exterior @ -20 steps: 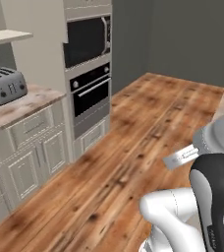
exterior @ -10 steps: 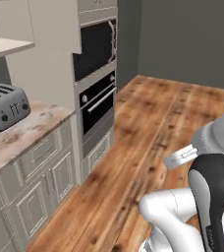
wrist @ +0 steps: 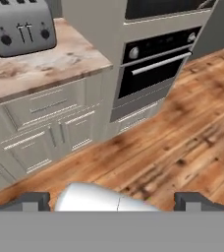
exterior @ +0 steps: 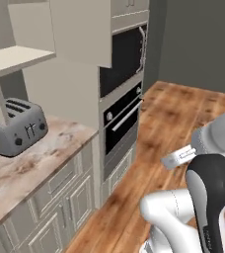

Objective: There is a bowl on the dining counter. Grab a lemon wedge from the fridge and place it in the bowl. Then get the liquor bottle and glass cup from the cabinet and place them next to the bowl.

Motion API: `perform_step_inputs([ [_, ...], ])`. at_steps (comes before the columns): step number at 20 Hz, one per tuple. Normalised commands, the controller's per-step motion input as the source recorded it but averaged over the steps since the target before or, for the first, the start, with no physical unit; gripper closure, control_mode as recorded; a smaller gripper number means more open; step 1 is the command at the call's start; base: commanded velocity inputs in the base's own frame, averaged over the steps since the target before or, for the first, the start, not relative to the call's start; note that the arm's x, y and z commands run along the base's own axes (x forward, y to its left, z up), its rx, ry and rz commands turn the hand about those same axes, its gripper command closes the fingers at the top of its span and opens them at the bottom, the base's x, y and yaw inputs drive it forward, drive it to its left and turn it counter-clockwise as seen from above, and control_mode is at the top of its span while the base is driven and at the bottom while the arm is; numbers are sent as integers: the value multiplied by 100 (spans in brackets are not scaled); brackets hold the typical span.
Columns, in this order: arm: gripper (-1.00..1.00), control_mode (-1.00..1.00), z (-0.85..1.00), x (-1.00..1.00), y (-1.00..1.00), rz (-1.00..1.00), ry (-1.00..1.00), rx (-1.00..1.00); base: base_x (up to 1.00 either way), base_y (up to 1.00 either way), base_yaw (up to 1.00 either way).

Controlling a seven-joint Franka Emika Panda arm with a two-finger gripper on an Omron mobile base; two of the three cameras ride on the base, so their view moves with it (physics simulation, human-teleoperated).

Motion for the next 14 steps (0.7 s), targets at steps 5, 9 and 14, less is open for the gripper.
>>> perform_step_inputs([
  [5, -100, 100, 0, 0, 0, 0, 0, 0, 69, -19, 61],
  [9, -100, 100, 0, 0, 0, 0, 0, 0, 47, -13, 81],
  [14, -100, 100, 0, 0, 0, 0, 0, 0, 31, -10, 69],
])
